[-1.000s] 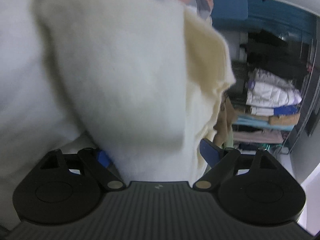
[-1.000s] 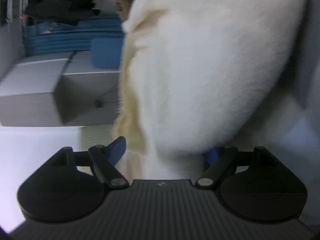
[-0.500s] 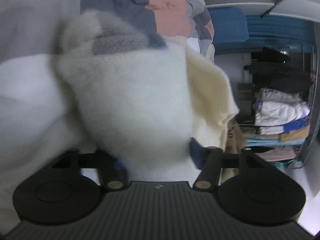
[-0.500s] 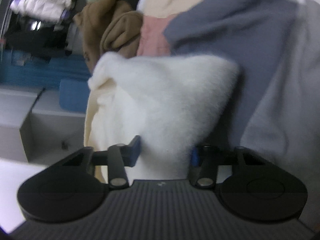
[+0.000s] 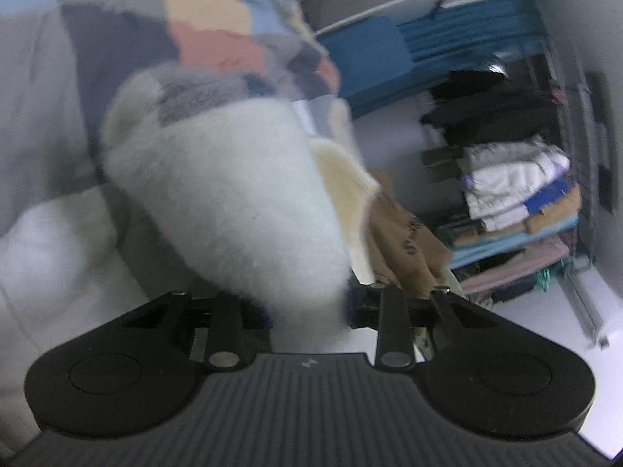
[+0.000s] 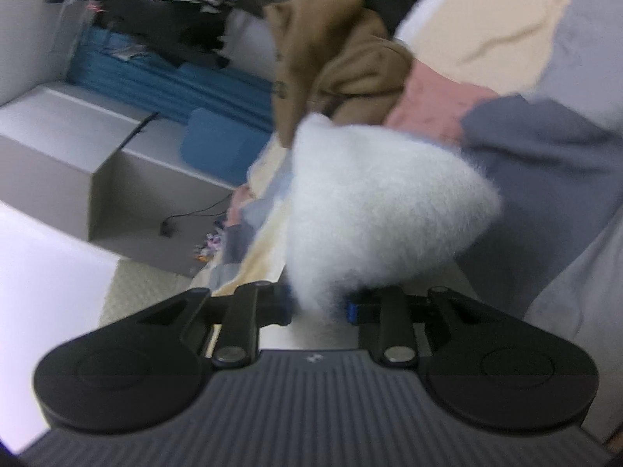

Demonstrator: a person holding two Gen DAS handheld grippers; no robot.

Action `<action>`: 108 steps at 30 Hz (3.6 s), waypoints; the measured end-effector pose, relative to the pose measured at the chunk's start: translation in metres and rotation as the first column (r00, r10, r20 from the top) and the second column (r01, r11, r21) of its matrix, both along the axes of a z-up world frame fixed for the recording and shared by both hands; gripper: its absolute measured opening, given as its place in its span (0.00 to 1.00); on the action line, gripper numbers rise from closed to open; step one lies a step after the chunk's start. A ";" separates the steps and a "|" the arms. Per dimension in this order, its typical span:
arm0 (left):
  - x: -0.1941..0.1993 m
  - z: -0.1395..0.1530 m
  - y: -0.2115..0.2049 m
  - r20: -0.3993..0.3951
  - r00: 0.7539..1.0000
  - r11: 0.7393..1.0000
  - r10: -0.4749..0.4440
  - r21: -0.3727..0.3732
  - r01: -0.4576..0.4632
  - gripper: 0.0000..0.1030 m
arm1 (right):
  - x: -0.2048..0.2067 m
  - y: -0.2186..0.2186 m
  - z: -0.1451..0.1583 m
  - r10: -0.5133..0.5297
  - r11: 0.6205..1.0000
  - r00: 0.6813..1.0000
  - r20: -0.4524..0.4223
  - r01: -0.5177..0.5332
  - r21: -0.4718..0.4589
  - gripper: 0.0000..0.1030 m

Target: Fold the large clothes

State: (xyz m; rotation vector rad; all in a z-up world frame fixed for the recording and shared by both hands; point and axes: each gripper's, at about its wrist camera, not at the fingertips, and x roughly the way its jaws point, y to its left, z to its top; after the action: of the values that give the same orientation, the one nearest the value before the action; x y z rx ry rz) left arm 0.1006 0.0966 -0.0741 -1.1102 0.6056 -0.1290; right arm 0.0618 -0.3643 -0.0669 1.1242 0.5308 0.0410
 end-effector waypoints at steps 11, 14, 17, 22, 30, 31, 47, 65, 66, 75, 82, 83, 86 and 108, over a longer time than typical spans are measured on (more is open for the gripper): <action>-0.066 0.030 0.003 0.009 0.993 0.992 -0.118 0.050 0.118 0.35 | -0.051 -0.010 0.026 0.102 0.995 0.995 0.001 -0.102 -0.016 0.27; -0.077 0.023 0.007 0.002 0.992 0.991 -0.130 0.043 0.129 0.35 | -0.055 -0.021 0.016 0.095 0.995 0.995 -0.043 -0.093 0.047 0.28; -0.070 0.025 0.007 0.007 0.989 0.988 -0.147 0.053 0.146 0.35 | -0.052 -0.023 0.017 0.099 0.994 0.993 -0.059 -0.095 0.056 0.29; -0.054 0.026 0.011 0.024 0.982 0.982 -0.186 0.040 0.185 0.38 | -0.042 -0.028 0.026 0.105 0.990 0.993 -0.047 -0.100 0.096 0.33; -0.029 0.034 0.012 0.046 0.978 0.979 -0.202 0.005 0.202 0.42 | -0.017 -0.041 0.033 0.119 0.979 0.993 -0.004 -0.116 0.166 0.44; -0.025 0.035 0.011 0.047 0.979 0.980 -0.199 0.002 0.199 0.43 | -0.013 -0.042 0.034 0.115 0.978 0.993 -0.001 -0.113 0.174 0.44; 0.097 0.030 -0.036 0.118 0.956 0.951 -0.267 0.193 0.242 0.81 | 0.087 -0.044 0.027 0.097 0.995 0.995 0.031 -0.098 0.018 0.72; 0.183 -0.038 -0.058 0.051 0.939 0.882 -0.340 0.365 0.300 0.80 | 0.171 -0.028 -0.032 0.166 0.904 0.976 -0.141 -0.208 -0.374 0.70; 0.183 -0.039 -0.060 0.052 0.938 0.878 -0.341 0.374 0.299 0.81 | 0.171 -0.026 -0.031 0.164 0.899 0.976 -0.142 -0.208 -0.387 0.70; 0.144 -0.024 -0.068 0.051 0.940 0.842 -0.337 0.464 0.277 0.81 | 0.153 -0.009 -0.017 0.131 0.867 0.984 -0.117 -0.171 -0.469 0.70; 0.099 -0.010 -0.069 0.029 0.945 0.822 -0.327 0.502 0.269 0.81 | 0.126 0.016 -0.007 0.130 0.816 0.986 -0.104 -0.166 -0.553 0.70; 0.092 -0.009 -0.067 0.023 0.947 0.823 -0.321 0.501 0.267 0.81 | 0.122 0.017 -0.005 0.129 0.819 0.986 -0.106 -0.166 -0.549 0.70; 0.075 -0.013 -0.058 -0.012 0.957 0.852 -0.289 0.453 0.263 0.81 | 0.107 0.023 -0.004 0.147 0.843 0.983 -0.108 -0.181 -0.507 0.70; 0.088 -0.130 0.014 -0.158 0.986 0.934 -0.050 -0.358 -0.010 0.80 | 0.089 0.045 -0.079 0.252 0.967 0.952 -0.172 -0.239 0.093 0.87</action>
State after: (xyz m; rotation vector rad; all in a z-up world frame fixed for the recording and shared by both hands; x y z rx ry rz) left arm 0.1884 0.1110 -0.2038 -1.4790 0.7607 -0.1709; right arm 0.1504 -0.3189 -0.1459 1.1314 0.8385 0.1756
